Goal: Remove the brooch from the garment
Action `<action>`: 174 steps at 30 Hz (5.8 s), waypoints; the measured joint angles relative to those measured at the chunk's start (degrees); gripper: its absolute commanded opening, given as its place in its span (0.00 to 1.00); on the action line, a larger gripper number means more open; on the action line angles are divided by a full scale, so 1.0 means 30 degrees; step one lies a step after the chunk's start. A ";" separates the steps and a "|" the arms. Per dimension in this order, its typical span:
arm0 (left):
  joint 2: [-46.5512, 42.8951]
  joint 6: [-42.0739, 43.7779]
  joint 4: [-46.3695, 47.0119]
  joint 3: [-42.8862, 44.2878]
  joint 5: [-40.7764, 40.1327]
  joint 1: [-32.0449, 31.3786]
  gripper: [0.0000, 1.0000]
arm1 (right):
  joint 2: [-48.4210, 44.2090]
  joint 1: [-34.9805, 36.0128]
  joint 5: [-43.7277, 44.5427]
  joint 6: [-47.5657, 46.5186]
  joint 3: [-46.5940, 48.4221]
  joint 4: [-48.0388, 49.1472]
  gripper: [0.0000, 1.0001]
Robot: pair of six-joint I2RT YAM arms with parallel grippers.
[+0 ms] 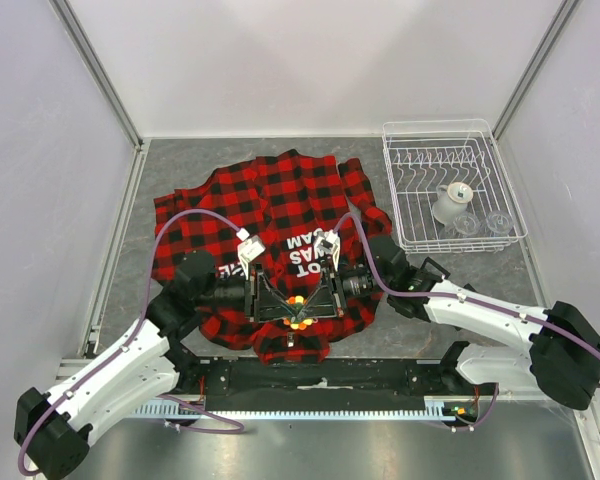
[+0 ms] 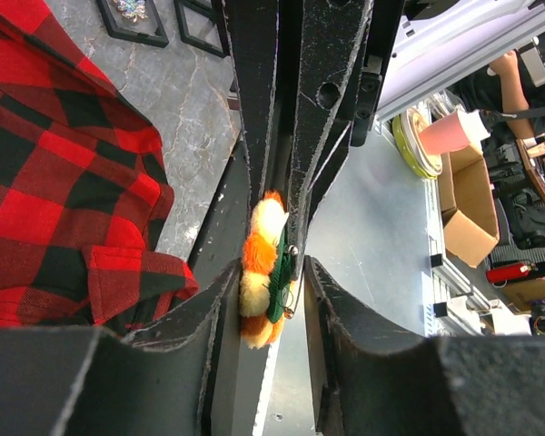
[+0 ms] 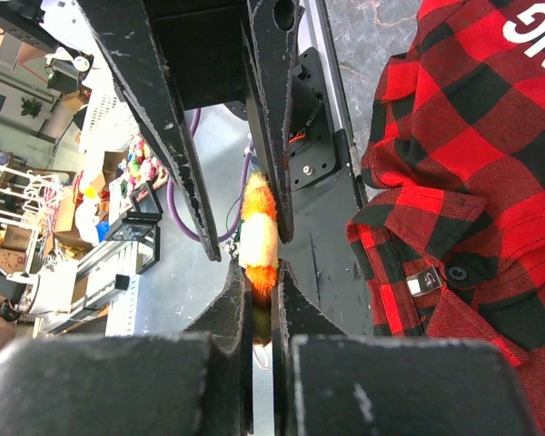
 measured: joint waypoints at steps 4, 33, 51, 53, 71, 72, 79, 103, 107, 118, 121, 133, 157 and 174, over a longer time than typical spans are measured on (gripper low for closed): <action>0.0080 0.0000 -0.0015 0.0000 -0.0036 0.0000 0.31 | 0.0000 0.0007 -0.0073 0.0000 0.0000 -0.0015 0.00; -0.0656 -0.0685 -0.0182 0.0007 -0.0087 -0.0262 0.65 | 0.0146 0.0007 0.0379 -0.0809 0.0233 -0.0619 0.00; -0.1945 -0.1450 -0.0313 -0.0641 -0.1319 -0.0277 0.29 | -0.0306 0.0029 0.0262 -0.0255 0.0240 -0.0219 0.00; -0.1967 -0.1464 -0.0299 -0.0714 -0.1399 -0.0270 0.25 | -0.0313 0.0022 0.0138 -0.0095 0.0226 -0.0204 0.00; -0.1996 -0.1712 0.0277 -0.0911 -0.1566 -0.0226 0.12 | -0.0852 0.0153 0.1494 0.3045 -0.1020 0.1719 0.25; -0.1996 -0.1749 0.0299 -0.0911 -0.1581 -0.0226 0.12 | -0.0852 0.0153 0.1552 0.3235 -0.1086 0.1872 0.25; -0.2004 -0.1923 0.0415 -0.0933 -0.1668 -0.0189 0.11 | -0.0801 0.0153 0.1712 0.3963 -0.1202 0.2215 0.32; -0.3024 -0.2310 0.0262 -0.0962 -0.2040 -0.0095 0.47 | -0.0641 0.0160 0.2353 0.4255 -0.1698 0.3912 0.00; -0.3242 -0.2317 0.0240 -0.0962 -0.2273 -0.0124 0.41 | -0.0678 0.0160 0.2353 0.4255 -0.1843 0.4495 0.00; -0.2841 -0.2412 0.0226 -0.0976 -0.2302 -0.0124 0.32 | -0.0685 0.0109 0.1989 0.4328 -0.2412 0.5690 0.00; -0.2863 -0.2433 0.0233 -0.0976 -0.2288 -0.0124 0.33 | -0.0590 0.0117 0.1989 0.4335 -0.2412 0.5792 0.00; -0.2353 -0.2470 0.0452 -0.0984 -0.1843 -0.0124 0.27 | -0.0415 0.0102 0.1690 0.4269 -0.2412 0.5916 0.00; -0.1931 -0.3249 0.1639 -0.1501 -0.0918 -0.0066 0.50 | -0.0393 0.0153 0.1647 0.3351 -0.2295 0.4998 0.00; -0.3803 -0.2900 -0.0860 -0.0991 -0.1887 -0.0255 0.31 | -0.0947 0.0255 0.0867 0.1377 -0.1872 0.4211 0.00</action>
